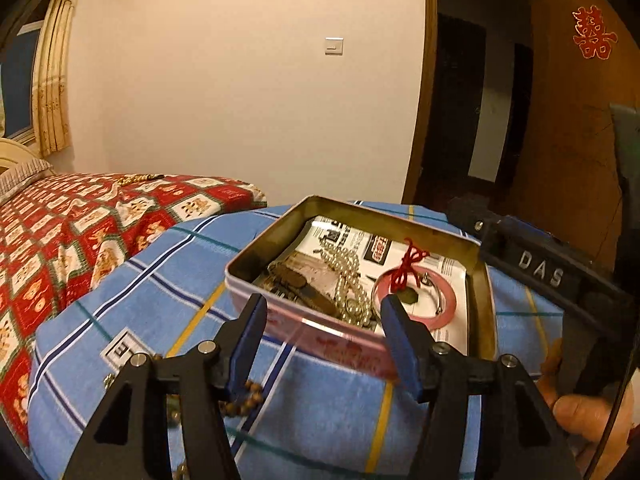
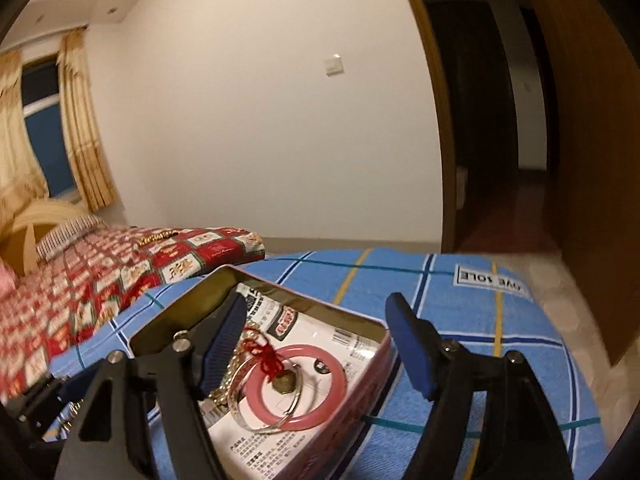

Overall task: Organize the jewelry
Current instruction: 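Move both tools back over the bead strands on the cloth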

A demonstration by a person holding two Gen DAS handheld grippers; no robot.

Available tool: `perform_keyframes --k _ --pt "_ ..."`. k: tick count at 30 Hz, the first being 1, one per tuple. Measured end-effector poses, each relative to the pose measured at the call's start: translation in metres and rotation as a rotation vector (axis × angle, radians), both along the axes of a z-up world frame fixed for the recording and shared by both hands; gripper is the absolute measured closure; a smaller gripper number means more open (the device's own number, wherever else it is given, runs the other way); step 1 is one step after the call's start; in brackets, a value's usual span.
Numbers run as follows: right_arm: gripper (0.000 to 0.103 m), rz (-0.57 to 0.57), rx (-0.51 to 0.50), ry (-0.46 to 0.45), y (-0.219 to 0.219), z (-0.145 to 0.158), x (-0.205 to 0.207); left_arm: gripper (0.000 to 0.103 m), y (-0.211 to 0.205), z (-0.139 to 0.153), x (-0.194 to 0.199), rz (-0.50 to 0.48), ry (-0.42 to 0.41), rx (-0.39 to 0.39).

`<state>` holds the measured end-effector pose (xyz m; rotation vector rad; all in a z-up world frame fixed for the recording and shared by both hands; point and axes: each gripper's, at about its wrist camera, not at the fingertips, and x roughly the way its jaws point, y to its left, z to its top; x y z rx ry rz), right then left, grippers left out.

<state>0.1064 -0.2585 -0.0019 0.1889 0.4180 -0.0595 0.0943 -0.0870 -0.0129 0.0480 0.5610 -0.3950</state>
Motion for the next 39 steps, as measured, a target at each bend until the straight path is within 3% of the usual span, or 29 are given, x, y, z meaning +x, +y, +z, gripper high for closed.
perform_keyframes --k 7,18,24,39 --pt "0.027 0.014 0.040 0.065 0.015 -0.012 -0.013 0.043 0.002 -0.004 -0.014 0.014 0.024 0.025" --pt "0.027 0.012 0.017 0.087 0.031 -0.015 -0.031 0.043 0.029 -0.007 -0.037 0.030 0.068 -0.010" --pt "0.027 0.041 0.008 0.101 0.044 -0.017 -0.039 0.043 0.079 -0.007 -0.037 0.100 0.179 -0.182" --pt "0.027 0.143 0.000 0.133 0.074 -0.021 -0.045 0.043 0.154 -0.004 -0.043 0.288 0.140 -0.040"
